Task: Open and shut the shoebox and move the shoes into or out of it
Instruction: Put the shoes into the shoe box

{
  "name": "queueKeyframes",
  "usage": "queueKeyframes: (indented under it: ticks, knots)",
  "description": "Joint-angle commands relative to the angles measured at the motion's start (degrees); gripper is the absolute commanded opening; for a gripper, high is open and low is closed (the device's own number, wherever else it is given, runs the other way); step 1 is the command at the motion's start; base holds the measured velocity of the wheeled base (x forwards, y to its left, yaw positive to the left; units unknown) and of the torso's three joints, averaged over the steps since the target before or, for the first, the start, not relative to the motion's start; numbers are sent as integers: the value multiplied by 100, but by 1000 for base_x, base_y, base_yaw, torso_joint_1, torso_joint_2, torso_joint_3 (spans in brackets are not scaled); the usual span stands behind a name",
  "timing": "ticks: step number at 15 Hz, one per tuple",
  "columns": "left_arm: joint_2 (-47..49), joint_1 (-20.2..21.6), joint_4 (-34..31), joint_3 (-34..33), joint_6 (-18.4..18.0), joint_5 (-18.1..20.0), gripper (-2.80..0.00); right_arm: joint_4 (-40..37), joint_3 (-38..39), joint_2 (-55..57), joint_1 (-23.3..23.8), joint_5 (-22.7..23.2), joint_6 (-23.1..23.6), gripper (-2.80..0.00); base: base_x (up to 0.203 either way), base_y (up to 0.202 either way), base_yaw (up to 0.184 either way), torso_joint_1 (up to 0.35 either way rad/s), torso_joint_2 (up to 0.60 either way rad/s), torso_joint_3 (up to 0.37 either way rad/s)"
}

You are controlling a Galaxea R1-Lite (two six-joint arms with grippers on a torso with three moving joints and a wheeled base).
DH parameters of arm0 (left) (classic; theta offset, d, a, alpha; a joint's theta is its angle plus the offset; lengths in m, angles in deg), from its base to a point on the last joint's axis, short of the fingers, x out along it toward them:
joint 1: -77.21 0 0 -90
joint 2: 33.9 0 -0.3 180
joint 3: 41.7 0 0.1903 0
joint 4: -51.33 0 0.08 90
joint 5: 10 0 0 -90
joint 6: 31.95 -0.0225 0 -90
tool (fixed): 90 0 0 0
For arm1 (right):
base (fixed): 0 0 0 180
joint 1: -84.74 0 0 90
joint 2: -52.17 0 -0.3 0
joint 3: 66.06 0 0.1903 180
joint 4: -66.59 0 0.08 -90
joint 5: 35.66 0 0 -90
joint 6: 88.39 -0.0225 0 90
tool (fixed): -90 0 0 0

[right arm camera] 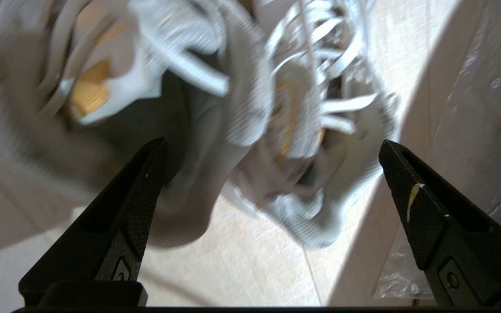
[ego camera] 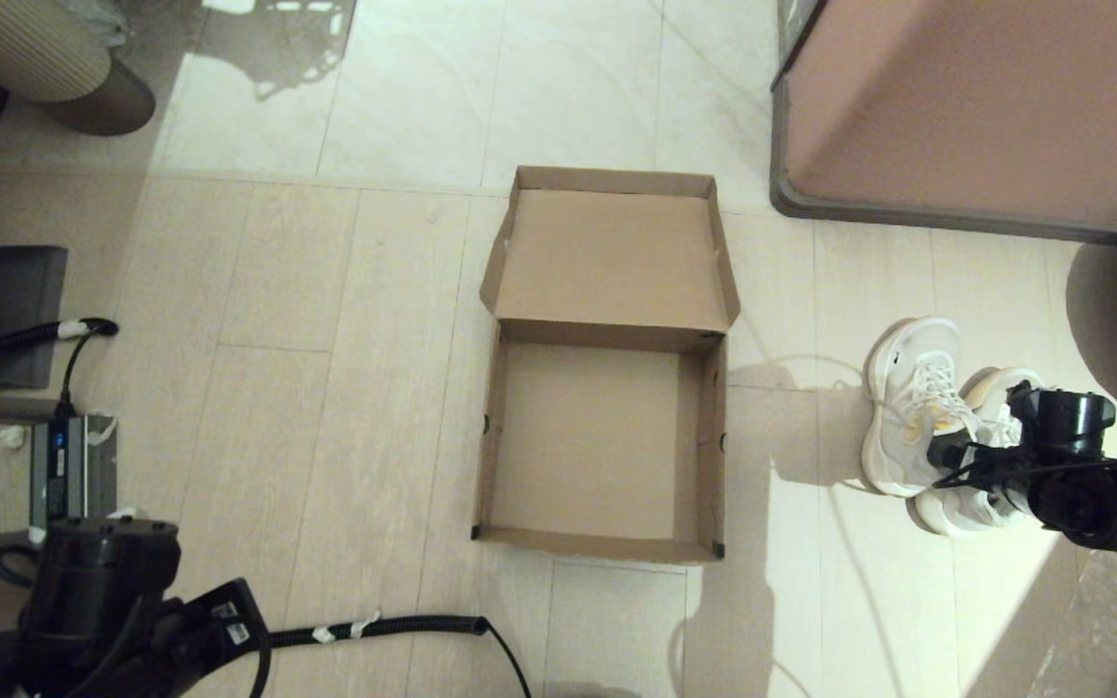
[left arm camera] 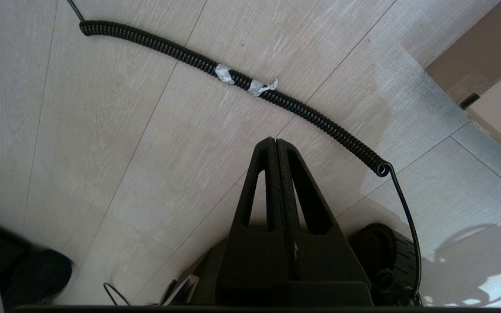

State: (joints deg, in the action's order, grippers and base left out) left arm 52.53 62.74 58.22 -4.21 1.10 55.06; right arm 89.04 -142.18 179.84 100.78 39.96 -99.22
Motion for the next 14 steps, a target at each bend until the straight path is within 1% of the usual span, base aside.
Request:
queueKeyframes:
  ticks: [1,5,7,8,9,10,14]
  knots:
    - [-42,-3,19,-24,17,-26,-280,33,117,65,-83,-4,-22,0,0,0,0,0,0,0]
    - [-170,6,18,-168,17,-55,-280,45,30,537,-71,-7,-96,0,0,0,0,0,0,0]
    - [-170,6,24,-182,17,-55,-280,173,-32,765,-66,157,-101,0,0,0,0,0,0,0]
    - [-170,6,24,-166,17,-63,-280,426,-120,927,-66,317,-85,0,0,0,0,0,0,0]
    - [-162,6,24,-165,17,-63,-280,700,-256,1100,-63,414,-62,0,0,0,0,0,0,0]
    - [-162,14,24,-165,17,-63,-280,800,-414,1184,-62,447,-64,0,0,0,0,0,0,0]
    - [-108,14,24,-156,9,-63,-280,769,-1032,1487,73,512,-75,0,0,0,0,0,0,0]
